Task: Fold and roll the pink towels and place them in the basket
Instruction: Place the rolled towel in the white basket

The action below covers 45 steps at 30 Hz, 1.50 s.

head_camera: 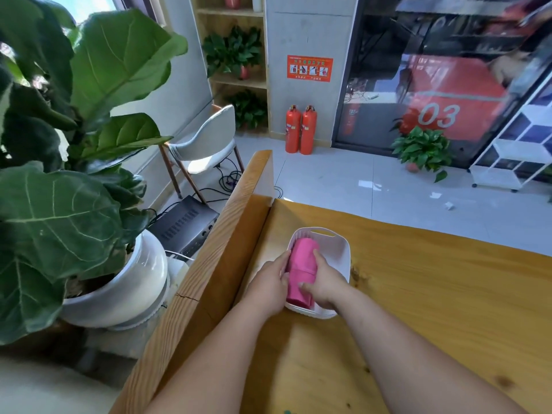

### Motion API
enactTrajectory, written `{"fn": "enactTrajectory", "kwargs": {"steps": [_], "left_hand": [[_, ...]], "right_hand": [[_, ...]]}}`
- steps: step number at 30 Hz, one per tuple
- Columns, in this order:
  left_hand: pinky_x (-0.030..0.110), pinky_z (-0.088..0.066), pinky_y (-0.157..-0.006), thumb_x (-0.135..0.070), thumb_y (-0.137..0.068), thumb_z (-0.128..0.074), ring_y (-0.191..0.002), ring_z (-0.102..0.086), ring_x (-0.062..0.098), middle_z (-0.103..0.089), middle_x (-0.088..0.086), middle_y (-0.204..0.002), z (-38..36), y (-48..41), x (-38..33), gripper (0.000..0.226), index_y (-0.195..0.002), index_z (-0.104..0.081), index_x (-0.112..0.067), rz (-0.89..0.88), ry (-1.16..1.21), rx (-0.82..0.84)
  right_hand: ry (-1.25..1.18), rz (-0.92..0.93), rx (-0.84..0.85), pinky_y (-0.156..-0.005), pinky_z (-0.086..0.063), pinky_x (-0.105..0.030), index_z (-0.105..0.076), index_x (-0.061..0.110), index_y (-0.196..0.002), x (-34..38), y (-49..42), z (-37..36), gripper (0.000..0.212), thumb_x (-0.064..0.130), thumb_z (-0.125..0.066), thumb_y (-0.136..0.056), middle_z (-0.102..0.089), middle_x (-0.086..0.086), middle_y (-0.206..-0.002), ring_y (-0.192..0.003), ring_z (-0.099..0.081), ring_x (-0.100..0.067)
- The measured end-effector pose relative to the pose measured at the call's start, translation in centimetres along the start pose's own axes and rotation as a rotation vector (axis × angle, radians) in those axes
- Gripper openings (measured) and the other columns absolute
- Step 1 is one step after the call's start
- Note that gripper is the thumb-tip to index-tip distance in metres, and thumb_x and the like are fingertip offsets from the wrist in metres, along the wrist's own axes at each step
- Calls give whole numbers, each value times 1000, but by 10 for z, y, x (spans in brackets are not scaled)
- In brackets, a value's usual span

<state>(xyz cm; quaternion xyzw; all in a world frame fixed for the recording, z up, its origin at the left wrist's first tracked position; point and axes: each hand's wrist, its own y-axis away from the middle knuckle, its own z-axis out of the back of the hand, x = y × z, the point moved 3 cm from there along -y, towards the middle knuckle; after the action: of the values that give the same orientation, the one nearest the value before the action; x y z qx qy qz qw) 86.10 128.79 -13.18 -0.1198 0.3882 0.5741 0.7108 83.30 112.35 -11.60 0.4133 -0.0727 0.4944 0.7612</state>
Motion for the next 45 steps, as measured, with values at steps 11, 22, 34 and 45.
{"fn": "enactTrajectory", "kwargs": {"steps": [11, 22, 34, 45], "left_hand": [[45, -44, -107, -43, -103, -50, -137, -40, 33, -45, 6, -153, -1, 45, -64, 68, -165, -23, -41, -49, -307, -37], [45, -24, -126, -64, -102, -49, -159, -17, 32, -20, 4, -174, -71, 115, -179, 74, -166, -16, -44, -343, -543, 29], [53, -19, -128, -76, -101, -37, -162, -2, 33, -4, 0, -177, -242, 248, -321, 80, -167, -5, -44, -558, -682, 180], [53, -15, -130, -74, -103, -30, -163, 5, 30, 8, -2, -177, -425, 382, -438, 79, -167, 3, -42, -751, -815, 371]], "right_hand": [[155, 119, -122, -105, -46, -35, -14, 34, -168, -21, 83, 61, 87, 44, -67, -99, -42, -9, -163, -143, -48, -32], [371, 41, -310, -121, -34, -51, -9, 40, -167, -140, 191, 118, 77, 62, -48, -104, -26, -6, -170, -156, -21, -37], [375, -180, -377, -124, -27, -53, -3, 42, -167, -358, 364, 159, 78, 70, -39, -103, -10, -3, -175, -160, -7, -34], [221, -393, -469, -126, -22, -55, -9, 40, -167, -557, 532, 163, 75, 68, -38, -104, -10, -8, -175, -160, -8, -35]]}}
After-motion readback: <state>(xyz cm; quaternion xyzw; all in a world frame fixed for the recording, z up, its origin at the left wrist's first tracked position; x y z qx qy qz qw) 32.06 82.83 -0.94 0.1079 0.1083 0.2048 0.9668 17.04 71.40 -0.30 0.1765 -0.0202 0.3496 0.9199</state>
